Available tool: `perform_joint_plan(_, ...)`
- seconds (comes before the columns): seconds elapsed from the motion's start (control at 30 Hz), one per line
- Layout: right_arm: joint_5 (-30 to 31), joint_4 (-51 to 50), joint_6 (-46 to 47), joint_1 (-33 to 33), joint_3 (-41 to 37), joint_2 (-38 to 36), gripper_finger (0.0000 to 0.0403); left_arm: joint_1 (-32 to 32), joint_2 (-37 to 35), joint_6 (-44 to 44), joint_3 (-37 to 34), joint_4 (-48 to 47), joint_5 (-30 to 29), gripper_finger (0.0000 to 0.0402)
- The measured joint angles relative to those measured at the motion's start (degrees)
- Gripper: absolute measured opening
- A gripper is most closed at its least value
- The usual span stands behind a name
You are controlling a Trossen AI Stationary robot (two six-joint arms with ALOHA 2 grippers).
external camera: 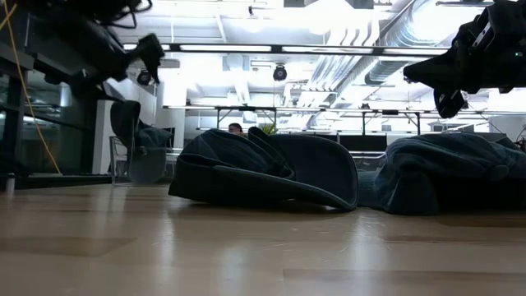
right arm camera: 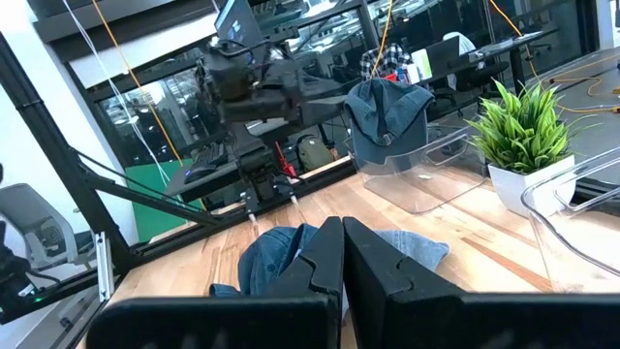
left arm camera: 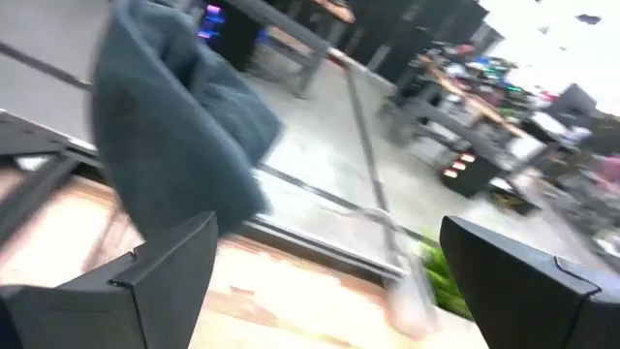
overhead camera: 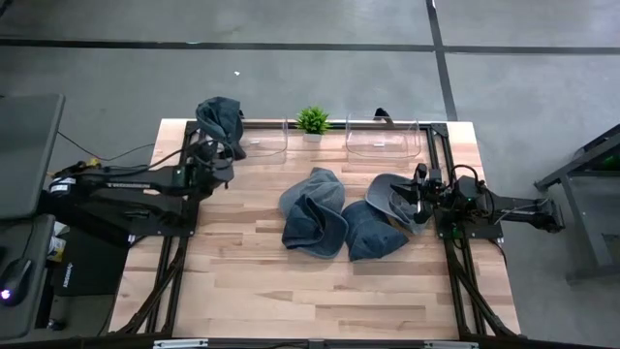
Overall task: Pick & Place hat
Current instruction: Put the left dark blue cap into the left transparent bin
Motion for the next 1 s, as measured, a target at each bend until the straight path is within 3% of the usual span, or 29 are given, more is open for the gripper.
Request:
perform_joint_plan(0.2, 0.0, 0.0, 0.0, 0.0, 0.0, 0.0, 0.0001, -8.7, -0.6, 0.0, 0.0, 0.0, 0.6, 0.0372)
perform_joint_plan(0.43, 0.0, 0.0, 0.0, 0.0, 0.0, 0.0, 0.0001, -16.2, 1.1, 2.5, 0.0, 0.1, 5.9, 0.0372)
perform_joint_plan(0.7, 0.0, 0.0, 0.0, 0.0, 0.0, 0.0, 0.0001, -22.1, 8.0, 1.5, 0.0, 4.4, 16.2, 0.0372)
perform_joint_plan(1.0, 0.0, 0.0, 0.0, 0.0, 0.0, 0.0, 0.0001, -25.7, 16.9, 1.5, 0.0, 14.6, 22.8, 0.0372)
